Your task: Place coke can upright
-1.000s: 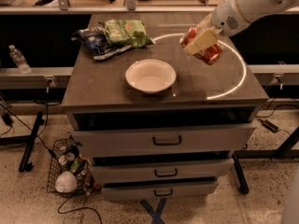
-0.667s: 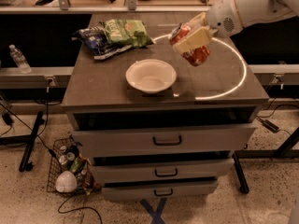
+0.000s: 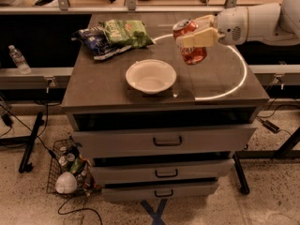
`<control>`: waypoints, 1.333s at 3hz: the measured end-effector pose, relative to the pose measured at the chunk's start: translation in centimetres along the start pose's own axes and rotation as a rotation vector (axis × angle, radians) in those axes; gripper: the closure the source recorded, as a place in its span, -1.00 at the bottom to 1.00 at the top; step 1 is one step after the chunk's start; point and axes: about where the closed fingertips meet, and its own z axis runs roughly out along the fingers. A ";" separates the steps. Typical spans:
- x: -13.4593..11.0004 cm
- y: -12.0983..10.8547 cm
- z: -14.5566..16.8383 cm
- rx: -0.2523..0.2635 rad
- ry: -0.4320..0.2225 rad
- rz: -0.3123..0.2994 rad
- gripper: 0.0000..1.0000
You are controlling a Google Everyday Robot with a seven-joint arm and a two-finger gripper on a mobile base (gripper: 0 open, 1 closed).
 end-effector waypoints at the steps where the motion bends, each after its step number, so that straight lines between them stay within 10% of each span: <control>1: 1.1 -1.4 -1.5 0.030 -0.102 0.026 1.00; 4: 1.3 -2.3 -2.5 0.047 -0.166 0.010 1.00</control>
Offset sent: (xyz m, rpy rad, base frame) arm 0.0164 -0.0462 -0.0133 0.1858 -0.0169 -0.0765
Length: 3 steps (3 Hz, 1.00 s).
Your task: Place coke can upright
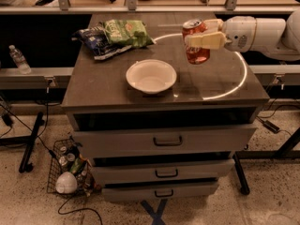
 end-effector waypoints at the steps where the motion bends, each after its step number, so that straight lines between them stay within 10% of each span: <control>1: 0.6 -1.0 -1.8 0.027 0.005 -0.057 1.00; 3: 4.3 -1.6 -3.6 0.036 0.000 -0.050 1.00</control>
Offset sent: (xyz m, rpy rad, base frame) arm 0.0060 -0.0643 -0.0386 -0.0777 -0.0986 -0.0554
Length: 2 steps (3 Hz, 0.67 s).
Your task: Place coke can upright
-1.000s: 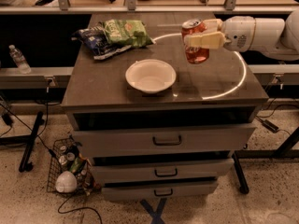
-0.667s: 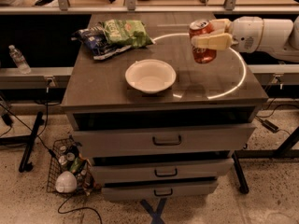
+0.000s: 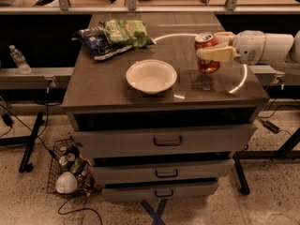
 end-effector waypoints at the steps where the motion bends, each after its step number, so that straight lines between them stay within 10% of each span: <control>1: 1.3 0.1 -0.4 0.006 -0.004 0.013 0.63; 2: 2.0 0.2 -1.3 0.029 -0.002 0.020 0.19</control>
Offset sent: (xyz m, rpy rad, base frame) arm -0.0111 -0.0345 -0.0283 0.0093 0.0219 -0.0771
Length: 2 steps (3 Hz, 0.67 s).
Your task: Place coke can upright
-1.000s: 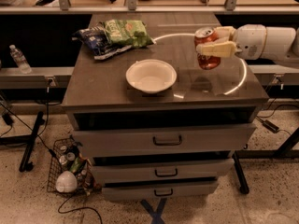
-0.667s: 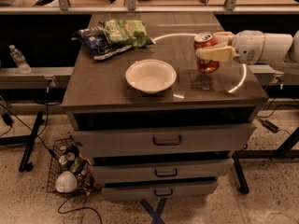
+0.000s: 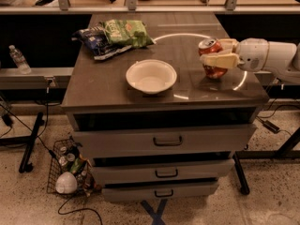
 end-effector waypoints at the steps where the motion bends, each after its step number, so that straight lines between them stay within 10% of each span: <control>1: 0.5 0.0 -0.9 0.024 0.004 0.006 -0.28; 2: 0.4 -0.1 -1.7 0.056 -0.024 0.009 -0.52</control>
Offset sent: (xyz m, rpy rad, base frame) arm -0.0066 -0.0370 0.0039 0.0929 -0.0339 -0.1278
